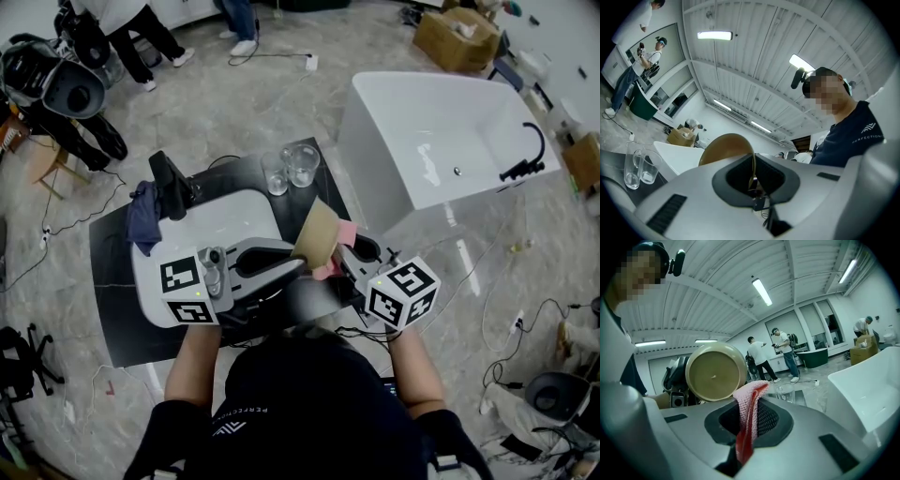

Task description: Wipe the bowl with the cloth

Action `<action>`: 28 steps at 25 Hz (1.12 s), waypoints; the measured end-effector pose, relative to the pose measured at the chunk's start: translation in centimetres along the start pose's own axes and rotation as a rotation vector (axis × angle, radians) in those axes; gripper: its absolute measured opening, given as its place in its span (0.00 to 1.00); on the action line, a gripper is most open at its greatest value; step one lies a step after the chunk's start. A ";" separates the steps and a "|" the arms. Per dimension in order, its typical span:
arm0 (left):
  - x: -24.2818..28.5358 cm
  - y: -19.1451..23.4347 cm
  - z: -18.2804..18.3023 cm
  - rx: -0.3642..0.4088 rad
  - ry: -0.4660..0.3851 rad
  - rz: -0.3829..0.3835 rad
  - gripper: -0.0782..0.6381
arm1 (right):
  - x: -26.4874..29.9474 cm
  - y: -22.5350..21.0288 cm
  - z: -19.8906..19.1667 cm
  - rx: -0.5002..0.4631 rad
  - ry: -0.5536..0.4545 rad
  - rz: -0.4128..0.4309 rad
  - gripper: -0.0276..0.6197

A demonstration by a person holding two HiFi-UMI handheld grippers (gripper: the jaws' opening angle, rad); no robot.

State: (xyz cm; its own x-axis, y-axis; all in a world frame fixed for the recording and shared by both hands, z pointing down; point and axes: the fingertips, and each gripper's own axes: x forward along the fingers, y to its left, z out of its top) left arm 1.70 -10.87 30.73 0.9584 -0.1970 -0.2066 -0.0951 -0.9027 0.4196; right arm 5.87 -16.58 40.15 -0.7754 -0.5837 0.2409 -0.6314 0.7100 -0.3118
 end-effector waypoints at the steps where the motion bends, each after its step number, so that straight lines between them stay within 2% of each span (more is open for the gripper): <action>1: 0.2 0.1 0.3 0.005 -0.008 0.008 0.14 | 0.1 0.3 -0.1 -0.001 0.002 0.010 0.11; 14: 1.0 3.0 1.0 0.039 -0.050 0.161 0.14 | 0.6 3.5 -1.1 -0.023 0.019 0.092 0.11; 24: 1.0 5.7 -0.9 0.149 0.064 0.330 0.14 | 0.5 5.0 -0.4 -0.045 0.014 0.131 0.11; 28: 0.6 6.4 -1.9 0.148 0.098 0.356 0.14 | 0.3 4.8 0.1 -0.051 0.004 0.124 0.11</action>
State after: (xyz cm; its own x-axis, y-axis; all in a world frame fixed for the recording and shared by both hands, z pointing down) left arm 2.22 -15.99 34.97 0.8792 -0.4762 0.0172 -0.4566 -0.8315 0.3165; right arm 2.63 -13.35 38.64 -0.8475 -0.4889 0.2067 -0.5303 0.7958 -0.2922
